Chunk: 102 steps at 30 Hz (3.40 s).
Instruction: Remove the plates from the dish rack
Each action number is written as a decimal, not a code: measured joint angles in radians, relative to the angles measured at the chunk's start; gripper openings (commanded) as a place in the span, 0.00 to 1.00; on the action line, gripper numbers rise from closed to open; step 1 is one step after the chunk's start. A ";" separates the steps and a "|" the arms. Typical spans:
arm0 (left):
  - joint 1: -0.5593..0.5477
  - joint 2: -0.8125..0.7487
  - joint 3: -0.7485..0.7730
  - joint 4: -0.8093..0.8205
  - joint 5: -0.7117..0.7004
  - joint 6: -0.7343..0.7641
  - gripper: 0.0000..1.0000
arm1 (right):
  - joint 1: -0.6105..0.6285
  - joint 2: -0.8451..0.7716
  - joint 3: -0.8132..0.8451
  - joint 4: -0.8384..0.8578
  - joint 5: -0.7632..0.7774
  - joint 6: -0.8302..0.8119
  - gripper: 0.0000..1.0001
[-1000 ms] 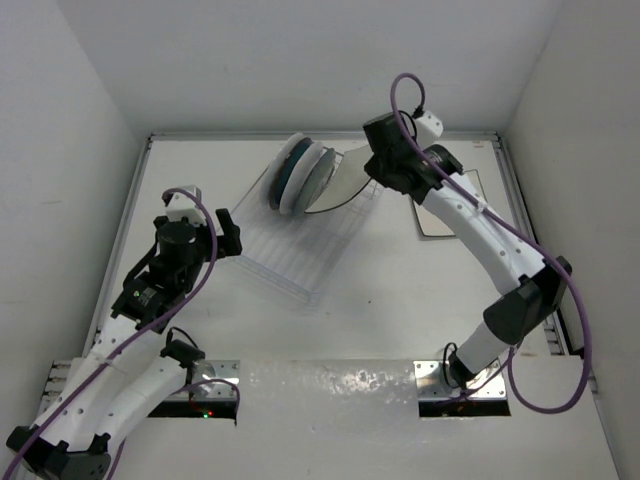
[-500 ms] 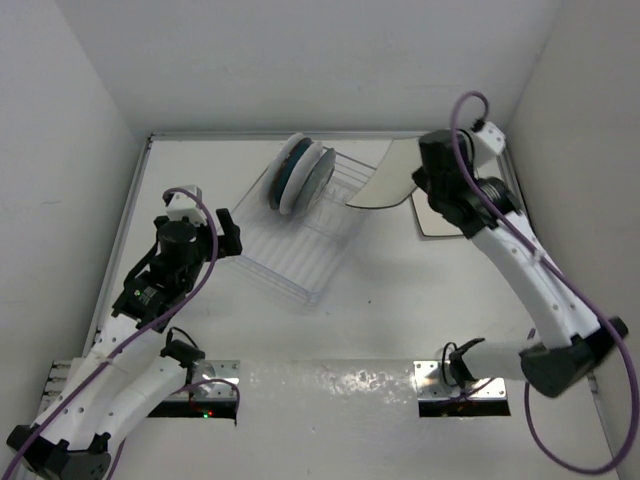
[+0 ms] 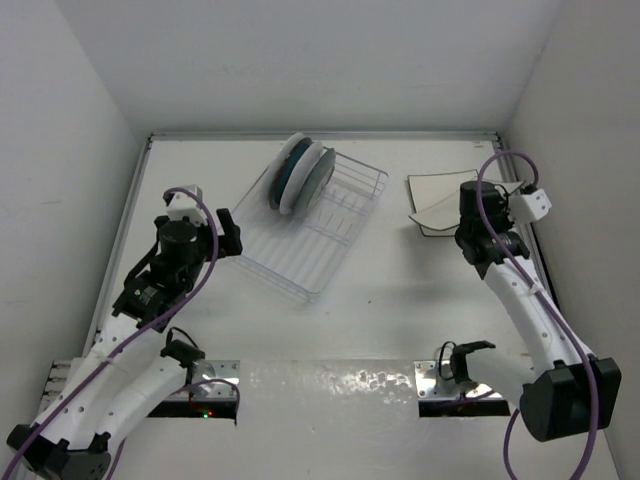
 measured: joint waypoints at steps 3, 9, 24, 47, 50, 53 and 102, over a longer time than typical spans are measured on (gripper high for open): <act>0.000 0.003 0.000 0.000 0.000 0.000 1.00 | -0.036 0.002 -0.042 0.057 0.007 0.017 0.00; 0.000 0.004 0.000 0.000 0.003 0.000 1.00 | -0.085 0.005 -0.163 0.240 0.057 0.122 0.00; 0.000 0.021 0.000 0.000 0.015 0.004 1.00 | -0.118 0.106 -0.277 0.335 0.059 0.307 0.00; 0.000 0.020 0.000 0.000 0.014 0.008 1.00 | -0.121 0.193 -0.362 0.299 -0.061 0.622 0.14; 0.000 0.020 0.000 0.000 0.014 0.008 1.00 | -0.121 0.204 -0.356 0.277 -0.070 0.631 0.20; 0.000 0.020 0.000 0.000 0.014 0.008 1.00 | -0.121 0.231 -0.355 0.260 -0.089 0.631 0.23; 0.000 0.020 0.000 0.001 0.027 0.011 1.00 | -0.212 0.869 0.311 -0.009 -0.315 0.160 0.99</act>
